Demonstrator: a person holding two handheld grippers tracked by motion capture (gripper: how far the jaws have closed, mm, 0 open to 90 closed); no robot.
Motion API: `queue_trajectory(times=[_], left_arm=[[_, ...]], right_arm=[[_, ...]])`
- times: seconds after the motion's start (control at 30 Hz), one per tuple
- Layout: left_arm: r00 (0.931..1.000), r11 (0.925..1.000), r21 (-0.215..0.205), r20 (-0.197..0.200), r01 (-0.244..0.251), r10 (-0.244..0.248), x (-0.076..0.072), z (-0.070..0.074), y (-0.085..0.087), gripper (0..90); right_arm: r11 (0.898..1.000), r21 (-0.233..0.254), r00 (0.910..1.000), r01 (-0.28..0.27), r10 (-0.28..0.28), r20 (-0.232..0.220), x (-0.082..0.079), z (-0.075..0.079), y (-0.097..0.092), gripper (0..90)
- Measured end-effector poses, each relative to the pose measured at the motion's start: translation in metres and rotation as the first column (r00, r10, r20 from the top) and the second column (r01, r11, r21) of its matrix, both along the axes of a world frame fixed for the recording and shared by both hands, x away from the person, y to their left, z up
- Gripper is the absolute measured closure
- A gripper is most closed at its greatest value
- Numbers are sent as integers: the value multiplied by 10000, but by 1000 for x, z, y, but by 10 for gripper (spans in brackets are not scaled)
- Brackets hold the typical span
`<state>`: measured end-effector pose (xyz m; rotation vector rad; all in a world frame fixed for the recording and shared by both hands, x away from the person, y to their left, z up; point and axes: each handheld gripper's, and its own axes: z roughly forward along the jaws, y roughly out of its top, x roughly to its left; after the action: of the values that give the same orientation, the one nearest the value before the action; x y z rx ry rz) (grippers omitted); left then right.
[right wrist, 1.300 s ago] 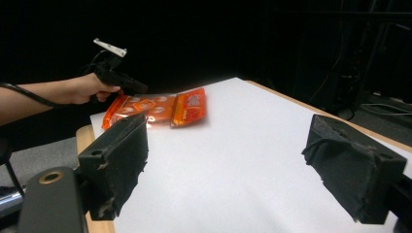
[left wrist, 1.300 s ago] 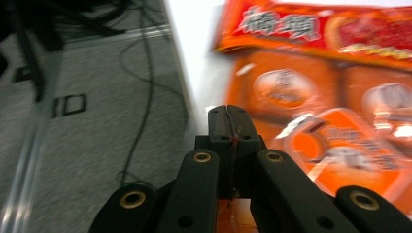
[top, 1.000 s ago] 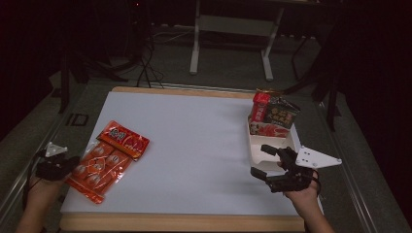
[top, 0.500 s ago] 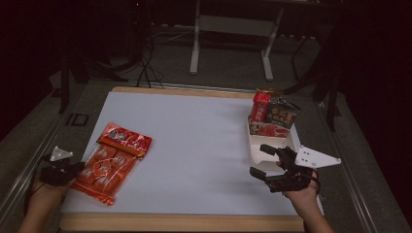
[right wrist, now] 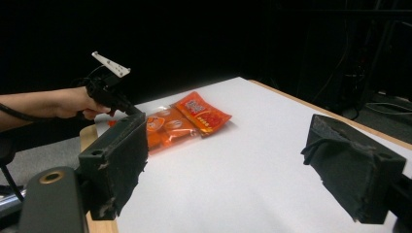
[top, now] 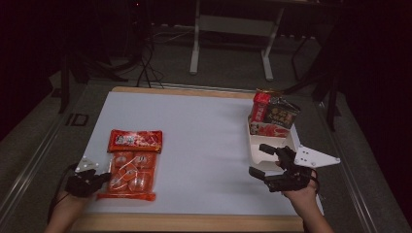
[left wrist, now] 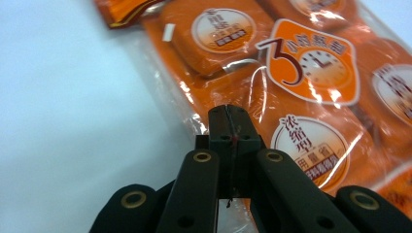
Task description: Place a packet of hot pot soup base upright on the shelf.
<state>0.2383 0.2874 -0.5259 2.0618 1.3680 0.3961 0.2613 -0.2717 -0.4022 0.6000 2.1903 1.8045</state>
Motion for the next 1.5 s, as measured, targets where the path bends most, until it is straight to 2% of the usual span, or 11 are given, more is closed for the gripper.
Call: queue_trajectory(times=[0.23, 0.37, 0.53, 0.7, 0.83, 0.87, 1.03, 1.07, 1.1, 1.33, 1.5], left_arm=[[9972, 9968, -313, -111, 737, -741, -3, 1, -33, 900], [9964, 9963, -195, -57, 841, -842, -4, 1, -41, 900], [9990, 9980, -523, 286, 356, -341, -1, 5, -37, 900], [9970, 9987, -280, 624, -434, 451, 14, 11, -26, 900], [9961, 9966, 74, 320, -819, 817, 27, 4, -21, 900], [9946, 9946, -55, 65, -1033, 1034, 32, -2, -19, 900], [9964, 9965, -53, 99, -837, 837, 36, -1, -25, 900], [9963, 9964, 11, 79, -853, 853, 38, -1, -28, 900], [9972, 9965, 375, 86, -751, 749, 41, 1, -33, 900], [9982, 9980, 186, -32, -606, 606, 46, 0, -39, 900], [9999, 9999, 76, -87, -144, 145, 52, 2, -58, 900]], right_arm=[[10000, -59, 10000, -28, 28, -20, 0, -1, 1, 159], [10000, -67, 10000, -28, 28, -10, 0, -1, 1, 159], [9999, -95, 10000, -45, 44, -34, 0, -2, 2, 159], [9999, -72, 10000, -82, 82, 6, -1, 0, 1, 158], [9997, 133, 9997, -221, 219, 102, -2, 0, -2, 125], [9995, 160, 9996, -263, 262, 54, -2, -1, -3, 125], [9996, -168, 9997, -248, 248, 8, -1, -5, 1, 127], [9994, -224, 9996, -276, 276, -7, -1, -5, 2, 127], [9993, -231, 9996, -292, 292, -5, -1, -5, 2, 127], [9991, -234, 9994, -345, 346, 51, -2, -4, 4, 128], [9993, -135, 9994, -359, 359, 20, -2, -3, 3, 128]])
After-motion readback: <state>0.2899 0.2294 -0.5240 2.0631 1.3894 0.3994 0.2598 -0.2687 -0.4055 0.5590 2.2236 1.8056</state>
